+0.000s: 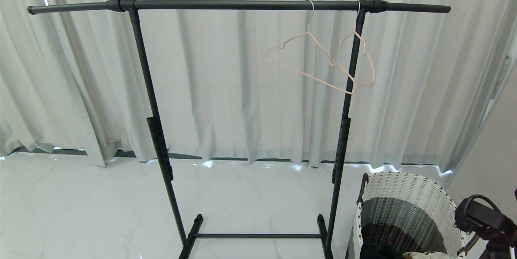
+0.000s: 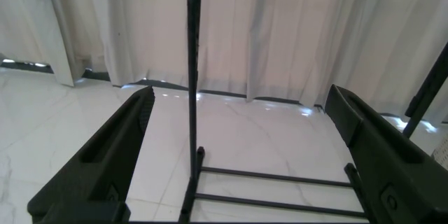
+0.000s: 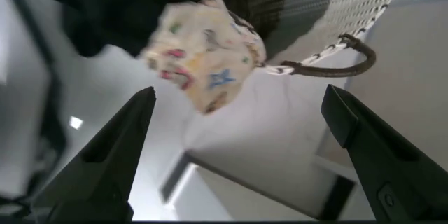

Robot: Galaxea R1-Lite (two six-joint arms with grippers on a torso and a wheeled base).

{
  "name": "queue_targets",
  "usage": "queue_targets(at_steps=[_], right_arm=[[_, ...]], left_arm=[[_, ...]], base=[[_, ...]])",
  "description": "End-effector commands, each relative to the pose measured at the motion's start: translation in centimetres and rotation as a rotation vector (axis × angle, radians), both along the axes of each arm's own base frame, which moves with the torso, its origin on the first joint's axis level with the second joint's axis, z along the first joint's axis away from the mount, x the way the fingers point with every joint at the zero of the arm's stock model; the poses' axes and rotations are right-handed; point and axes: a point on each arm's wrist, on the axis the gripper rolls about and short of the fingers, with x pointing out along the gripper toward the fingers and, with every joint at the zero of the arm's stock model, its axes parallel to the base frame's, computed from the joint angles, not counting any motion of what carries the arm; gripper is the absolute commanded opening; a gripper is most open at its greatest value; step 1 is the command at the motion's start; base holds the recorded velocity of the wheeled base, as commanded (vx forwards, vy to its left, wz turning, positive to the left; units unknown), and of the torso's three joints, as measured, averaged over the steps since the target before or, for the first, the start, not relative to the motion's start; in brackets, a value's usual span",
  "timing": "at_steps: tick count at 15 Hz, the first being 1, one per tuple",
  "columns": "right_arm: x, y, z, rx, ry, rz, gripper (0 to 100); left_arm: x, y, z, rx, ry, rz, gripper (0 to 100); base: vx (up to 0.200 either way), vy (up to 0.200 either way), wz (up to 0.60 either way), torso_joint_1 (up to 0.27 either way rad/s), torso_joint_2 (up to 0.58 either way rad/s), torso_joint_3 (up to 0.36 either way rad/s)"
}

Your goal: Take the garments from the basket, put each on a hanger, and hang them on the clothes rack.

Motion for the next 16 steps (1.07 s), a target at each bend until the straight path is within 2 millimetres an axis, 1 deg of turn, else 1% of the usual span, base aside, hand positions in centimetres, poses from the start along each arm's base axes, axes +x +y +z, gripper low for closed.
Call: queue_targets(at_steps=[1,3,8,11,12,16], right_arm=[[1.8,-2.2,-3.9,-0.047,0.131,-0.006,100],[2.4,-2.8,-4.5,-0.048,0.124,0.021,100],[2.5,-2.8,-6.0,-0.054,0.195,0.055,100],[3.7,-3.2,-7.3,-0.065,0.171,0.044,100],[3.9,-3.4,-7.7,-0.066,0.176,0.037,100],[4.8,-4.1,-8.6,-0.069,0.175,0.008,100]], left_arm=[[0.0,0.0,0.0,-0.002,-0.001,0.000,100],[0.0,0.0,0.0,0.000,-0.001,0.000,100],[0.0,0.0,0.0,0.000,-0.001,0.000,100],[0.0,0.0,0.0,-0.002,-0.001,0.000,100],[0.0,0.0,0.0,0.000,-0.001,0.000,100],[0.0,0.0,0.0,-0.002,-0.001,0.000,100]], base=[[0.000,0.000,0.00,0.000,0.00,0.000],[0.000,0.000,0.00,0.000,0.00,0.000],[0.000,0.000,0.00,0.000,0.00,0.000],[0.000,0.000,0.00,0.000,0.00,0.000],[0.000,0.000,0.00,0.000,0.00,0.000],[0.000,0.000,0.00,0.000,0.00,0.000]])
